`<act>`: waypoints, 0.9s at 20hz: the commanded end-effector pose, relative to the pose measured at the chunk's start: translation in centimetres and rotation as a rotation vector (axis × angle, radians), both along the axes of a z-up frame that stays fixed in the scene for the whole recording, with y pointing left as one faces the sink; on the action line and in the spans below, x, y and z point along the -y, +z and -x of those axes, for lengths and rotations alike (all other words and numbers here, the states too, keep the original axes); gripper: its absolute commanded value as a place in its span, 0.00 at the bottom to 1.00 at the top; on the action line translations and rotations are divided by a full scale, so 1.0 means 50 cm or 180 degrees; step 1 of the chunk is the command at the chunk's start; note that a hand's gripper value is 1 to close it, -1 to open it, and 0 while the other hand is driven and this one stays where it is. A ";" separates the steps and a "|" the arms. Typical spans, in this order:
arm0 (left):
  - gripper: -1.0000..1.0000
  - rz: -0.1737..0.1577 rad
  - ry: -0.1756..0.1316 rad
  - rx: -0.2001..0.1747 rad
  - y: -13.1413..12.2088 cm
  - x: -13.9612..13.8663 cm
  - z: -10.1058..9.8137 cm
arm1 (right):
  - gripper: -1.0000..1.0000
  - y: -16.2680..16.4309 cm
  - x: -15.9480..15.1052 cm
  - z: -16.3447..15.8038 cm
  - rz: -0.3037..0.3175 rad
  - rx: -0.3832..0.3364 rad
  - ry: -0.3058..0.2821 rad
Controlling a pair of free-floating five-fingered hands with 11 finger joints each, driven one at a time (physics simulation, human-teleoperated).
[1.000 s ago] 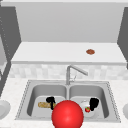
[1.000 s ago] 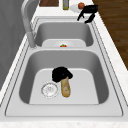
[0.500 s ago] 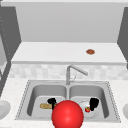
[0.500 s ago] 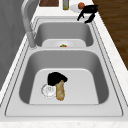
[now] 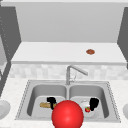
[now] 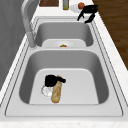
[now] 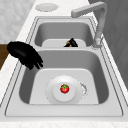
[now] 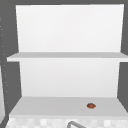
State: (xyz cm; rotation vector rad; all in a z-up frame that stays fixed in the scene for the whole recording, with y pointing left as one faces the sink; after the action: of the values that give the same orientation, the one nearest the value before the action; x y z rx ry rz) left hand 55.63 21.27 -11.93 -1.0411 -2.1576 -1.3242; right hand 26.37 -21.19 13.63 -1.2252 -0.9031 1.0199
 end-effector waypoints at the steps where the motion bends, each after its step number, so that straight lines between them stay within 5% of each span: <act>1: 1.00 0.0180 0.0055 0.0068 -0.057 -0.002 0.000 | 0.50 0.000 0.000 0.000 0.0000 0.0000 0.0000; 4: 1.00 0.0341 0.0016 0.0143 -0.051 -0.007 0.009 | 0.50 0.000 0.000 0.000 0.0000 0.0000 0.0000; 5: 0.00 0.0346 0.0005 0.0185 -0.047 -0.007 0.011 | 0.50 0.000 0.000 0.000 0.0000 0.0000 0.0000; 6: 0.00 0.0473 0.0155 0.0448 -0.013 -0.011 0.012 | 0.50 0.000 0.000 0.000 0.0000 0.0000 0.0000; 7: 0.00 0.0484 0.0184 0.0601 0.002 -0.010 0.017 | 0.50 0.000 0.000 0.000 0.0000 0.0000 0.0000; 9: 0.00 0.0354 0.0115 0.0547 0.033 0.006 0.028 | 0.50 0.000 0.000 0.000 0.0000 0.0000 0.0000; 13: 0.00 0.0331 0.0096 0.0359 0.076 -0.011 0.038 | 0.50 0.000 0.000 0.000 0.0000 0.0000 0.0000; 18: 0.00 0.0317 0.0084 0.0319 0.117 -0.020 0.062 | 0.50 0.000 0.000 0.000 0.0000 0.0000 0.0000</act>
State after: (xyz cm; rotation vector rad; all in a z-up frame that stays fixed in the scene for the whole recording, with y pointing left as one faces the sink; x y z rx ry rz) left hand 53.23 21.96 -7.24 -1.0657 -2.3116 -1.3129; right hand 26.37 -21.19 13.63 -1.2252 -0.9031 1.0199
